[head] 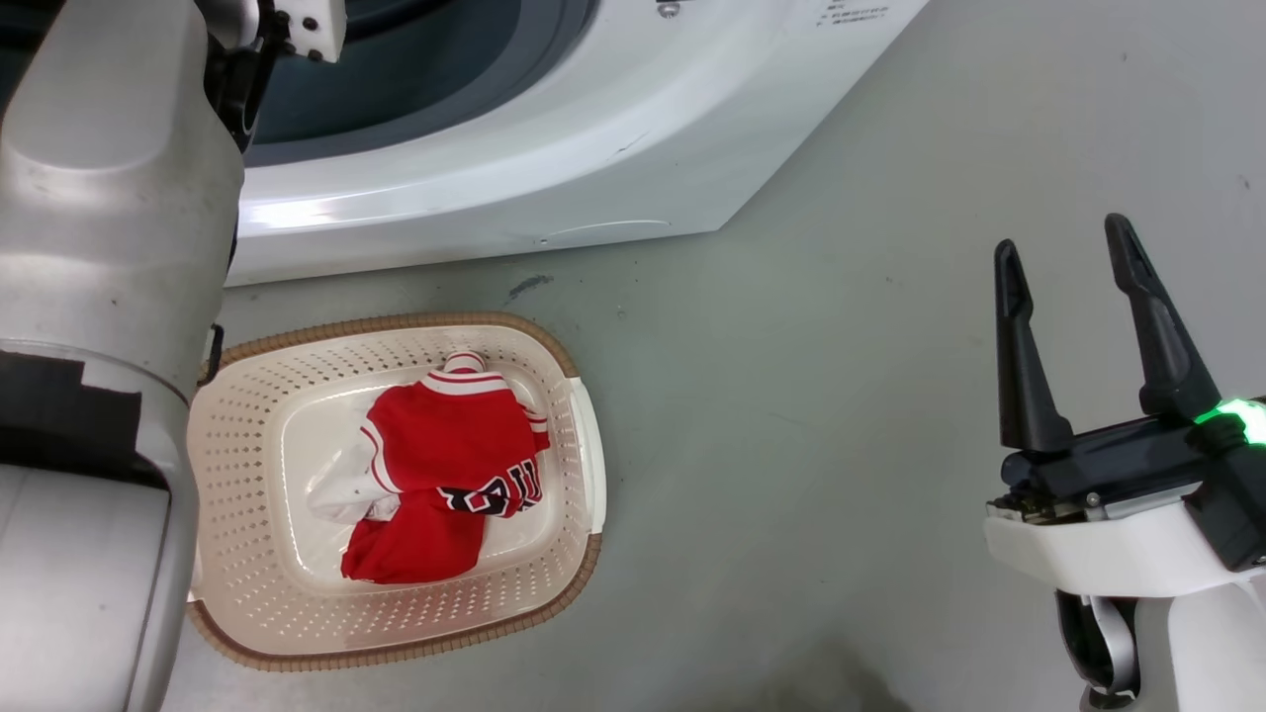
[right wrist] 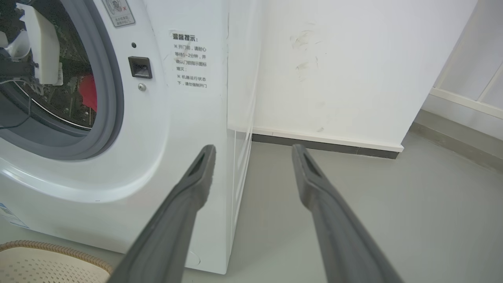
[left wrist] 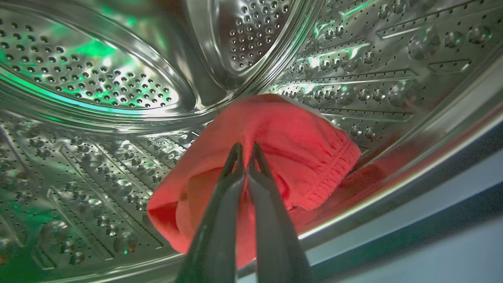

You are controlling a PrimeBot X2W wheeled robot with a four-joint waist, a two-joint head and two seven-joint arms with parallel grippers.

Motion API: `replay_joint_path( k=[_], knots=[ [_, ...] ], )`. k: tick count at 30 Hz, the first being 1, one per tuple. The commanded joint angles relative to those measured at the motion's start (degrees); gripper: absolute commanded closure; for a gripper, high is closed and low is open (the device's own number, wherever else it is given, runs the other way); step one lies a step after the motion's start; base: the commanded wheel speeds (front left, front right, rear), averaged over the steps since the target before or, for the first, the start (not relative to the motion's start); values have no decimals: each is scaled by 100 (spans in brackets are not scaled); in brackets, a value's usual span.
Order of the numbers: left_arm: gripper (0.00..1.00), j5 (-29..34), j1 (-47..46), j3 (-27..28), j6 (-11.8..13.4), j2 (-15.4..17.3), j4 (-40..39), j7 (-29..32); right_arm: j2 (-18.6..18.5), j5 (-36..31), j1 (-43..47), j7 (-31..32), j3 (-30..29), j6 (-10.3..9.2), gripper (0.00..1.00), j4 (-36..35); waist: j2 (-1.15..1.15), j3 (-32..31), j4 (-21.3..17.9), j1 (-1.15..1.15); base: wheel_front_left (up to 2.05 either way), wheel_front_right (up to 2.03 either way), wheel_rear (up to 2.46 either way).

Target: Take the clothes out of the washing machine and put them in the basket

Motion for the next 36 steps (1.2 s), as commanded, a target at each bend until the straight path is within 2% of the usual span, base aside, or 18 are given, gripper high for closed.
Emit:
replay_joint_path(
  k=[1,10,19,36],
  knots=[
    [100,-28,97,-25,-6,-6,-36,-32,-6,0,-33,-10,-23,-4,0,-18,0,-36,28,0,0,0,0],
    [100,-398,785,-389,-4,43,-349,-483,-6,-30,201,-9,-159,-4,0,72,0,-496,137,0,0,0,0],
    [100,-581,1722,-379,37,59,-941,-750,-5,-133,486,-9,-194,-4,0,111,0,-1148,360,0,0,0,0],
    [100,-357,4191,97,688,482,-4440,-750,-5,-218,1134,-9,-209,-4,0,193,0,-2234,716,0,0,0,0]
  ],
)
